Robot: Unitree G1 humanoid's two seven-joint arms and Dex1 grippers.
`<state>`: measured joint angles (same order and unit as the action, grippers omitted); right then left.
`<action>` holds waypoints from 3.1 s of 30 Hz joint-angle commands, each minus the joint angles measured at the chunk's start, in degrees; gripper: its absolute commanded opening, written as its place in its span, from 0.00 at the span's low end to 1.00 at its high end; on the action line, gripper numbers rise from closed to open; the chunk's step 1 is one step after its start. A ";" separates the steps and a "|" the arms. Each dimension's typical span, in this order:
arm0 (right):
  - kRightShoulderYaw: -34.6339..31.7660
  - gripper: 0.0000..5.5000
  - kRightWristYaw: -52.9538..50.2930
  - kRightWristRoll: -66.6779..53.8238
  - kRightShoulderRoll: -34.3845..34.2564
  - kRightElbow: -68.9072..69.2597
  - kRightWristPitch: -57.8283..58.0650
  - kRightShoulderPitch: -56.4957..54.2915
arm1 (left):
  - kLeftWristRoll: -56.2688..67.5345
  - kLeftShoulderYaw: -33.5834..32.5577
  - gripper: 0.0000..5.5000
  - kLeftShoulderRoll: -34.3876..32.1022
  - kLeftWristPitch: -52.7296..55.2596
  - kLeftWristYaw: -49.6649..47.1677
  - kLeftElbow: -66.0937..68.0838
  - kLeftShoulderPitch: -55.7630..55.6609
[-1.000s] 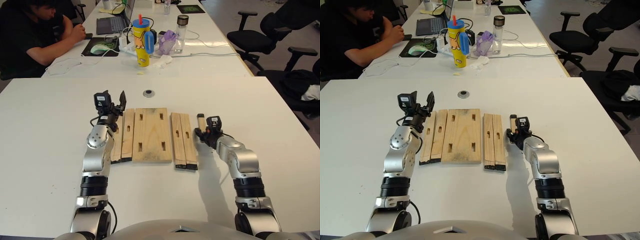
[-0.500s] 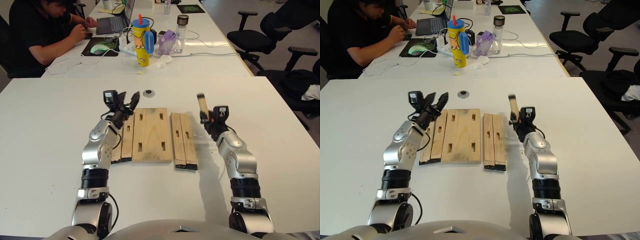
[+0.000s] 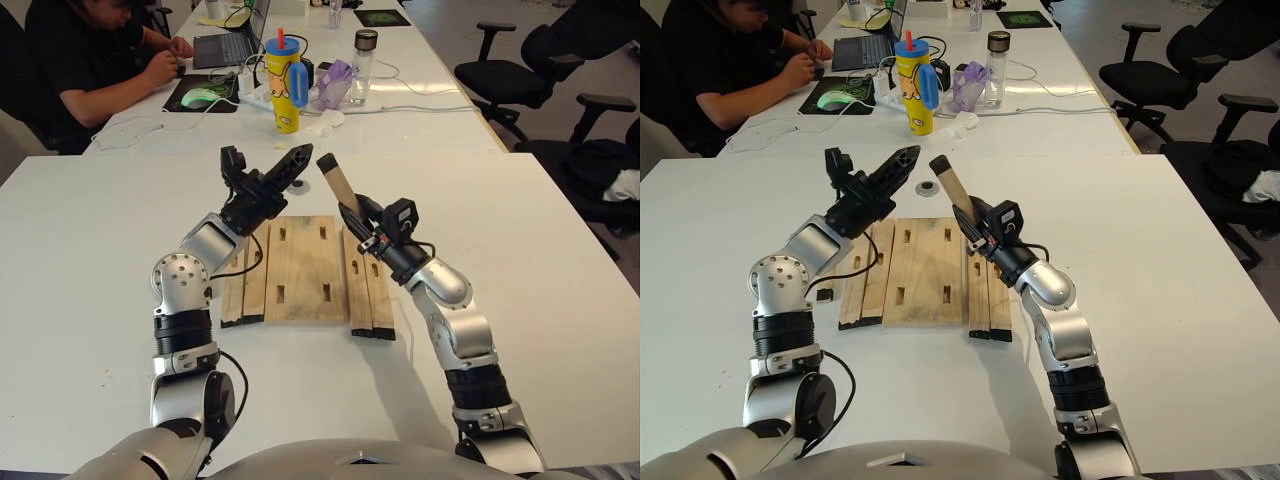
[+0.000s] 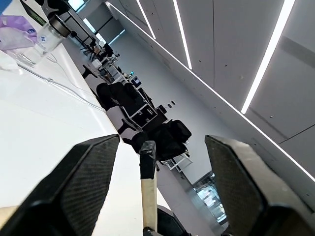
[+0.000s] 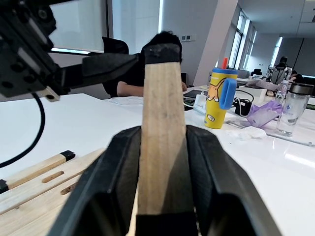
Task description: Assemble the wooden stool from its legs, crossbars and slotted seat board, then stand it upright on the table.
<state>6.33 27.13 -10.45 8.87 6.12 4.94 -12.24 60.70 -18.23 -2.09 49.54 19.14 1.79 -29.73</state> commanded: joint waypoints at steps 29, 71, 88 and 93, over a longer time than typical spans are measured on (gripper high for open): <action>2.43 0.24 1.56 0.82 1.44 2.26 -2.03 0.67 | -1.68 3.79 0.10 -5.16 1.90 2.32 2.53 -1.33; -5.47 0.41 -5.23 1.16 3.94 -5.39 3.93 3.20 | -20.98 -0.21 0.08 4.82 -23.55 -21.53 -15.65 25.95; -4.10 0.41 -5.74 1.14 3.07 -3.70 5.10 4.17 | -24.42 0.60 0.08 3.65 -24.94 -21.85 -13.85 25.29; -3.58 0.41 -5.69 1.29 2.96 -3.86 5.05 3.80 | -25.43 0.55 0.08 2.83 -25.44 -21.97 -12.41 23.66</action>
<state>2.67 21.45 -9.44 11.99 1.82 9.42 -8.38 36.65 -17.96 1.57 23.80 -2.22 -11.89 -5.18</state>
